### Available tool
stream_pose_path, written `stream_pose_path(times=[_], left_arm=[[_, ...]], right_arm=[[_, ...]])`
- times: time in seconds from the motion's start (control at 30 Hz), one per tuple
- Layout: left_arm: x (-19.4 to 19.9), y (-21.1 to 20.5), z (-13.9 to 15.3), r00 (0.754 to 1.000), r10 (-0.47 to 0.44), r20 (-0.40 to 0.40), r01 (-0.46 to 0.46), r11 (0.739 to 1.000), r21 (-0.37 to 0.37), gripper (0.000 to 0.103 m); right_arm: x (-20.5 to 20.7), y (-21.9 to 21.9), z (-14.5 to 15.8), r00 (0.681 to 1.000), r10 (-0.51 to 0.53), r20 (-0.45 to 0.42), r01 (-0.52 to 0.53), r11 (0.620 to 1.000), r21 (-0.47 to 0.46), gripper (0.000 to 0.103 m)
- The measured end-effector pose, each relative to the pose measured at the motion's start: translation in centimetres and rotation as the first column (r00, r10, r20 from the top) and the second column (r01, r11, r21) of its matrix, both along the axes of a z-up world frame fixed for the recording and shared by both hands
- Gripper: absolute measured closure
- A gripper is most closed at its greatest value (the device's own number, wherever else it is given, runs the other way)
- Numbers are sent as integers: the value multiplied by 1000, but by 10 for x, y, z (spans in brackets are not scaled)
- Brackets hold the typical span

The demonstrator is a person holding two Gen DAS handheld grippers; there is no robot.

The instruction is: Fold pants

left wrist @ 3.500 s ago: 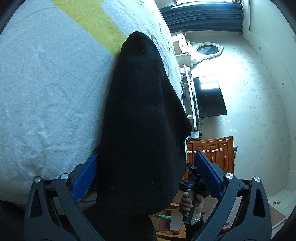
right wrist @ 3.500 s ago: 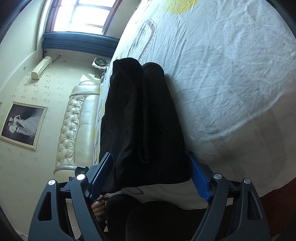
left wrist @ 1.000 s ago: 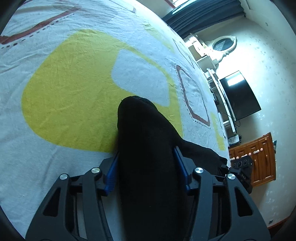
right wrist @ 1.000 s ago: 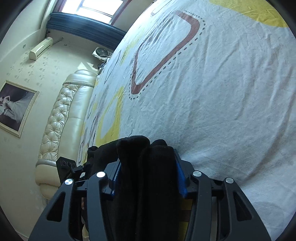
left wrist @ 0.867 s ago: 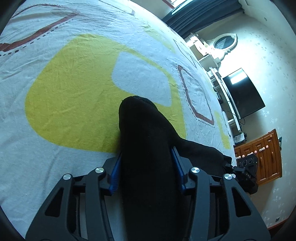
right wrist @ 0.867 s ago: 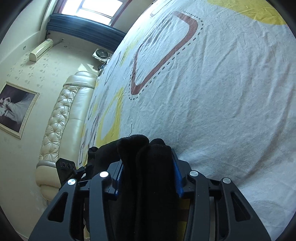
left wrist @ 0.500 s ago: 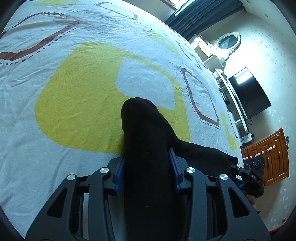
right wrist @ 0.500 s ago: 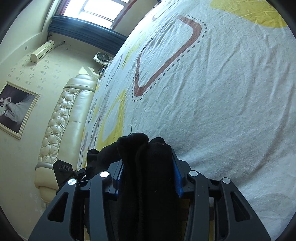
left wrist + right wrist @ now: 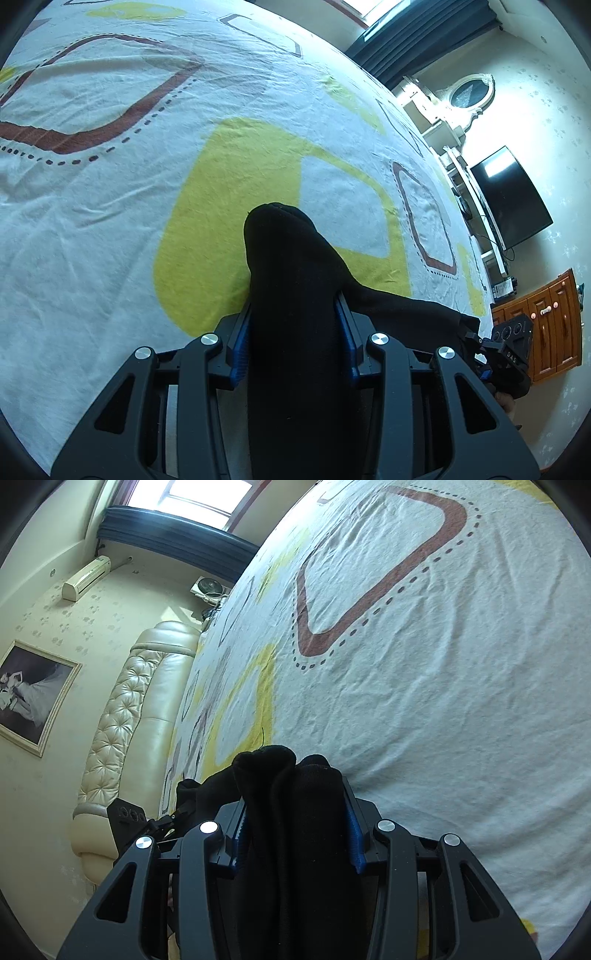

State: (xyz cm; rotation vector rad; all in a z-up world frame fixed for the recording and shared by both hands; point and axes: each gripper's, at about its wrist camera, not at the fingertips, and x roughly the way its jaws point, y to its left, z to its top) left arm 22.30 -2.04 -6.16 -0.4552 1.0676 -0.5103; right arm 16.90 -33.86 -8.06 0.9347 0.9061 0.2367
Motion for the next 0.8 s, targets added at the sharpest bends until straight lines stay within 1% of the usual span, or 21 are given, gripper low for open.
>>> stream_pose_path(times=[0.07,0.43,0.6,0.8], left_arm=[[7,9,0,1000,11,-5,-11,1000,-2,64],[38,49,6,999,32,15,-32,999,41,64],[52,57,4,999,51,-2,-51,998,34,64],[70,61,7,998,66,14,-67,997,39,64]], right_arm=[[8,8,-2,1000,5,3,-5,1000,5,60],[40,45,-5,999,29,15,-29,999,22,60],[50,48,-3,999,38,14,-38,999,9,61],[66,52,-3,999,38,24,-38,999,9,61]])
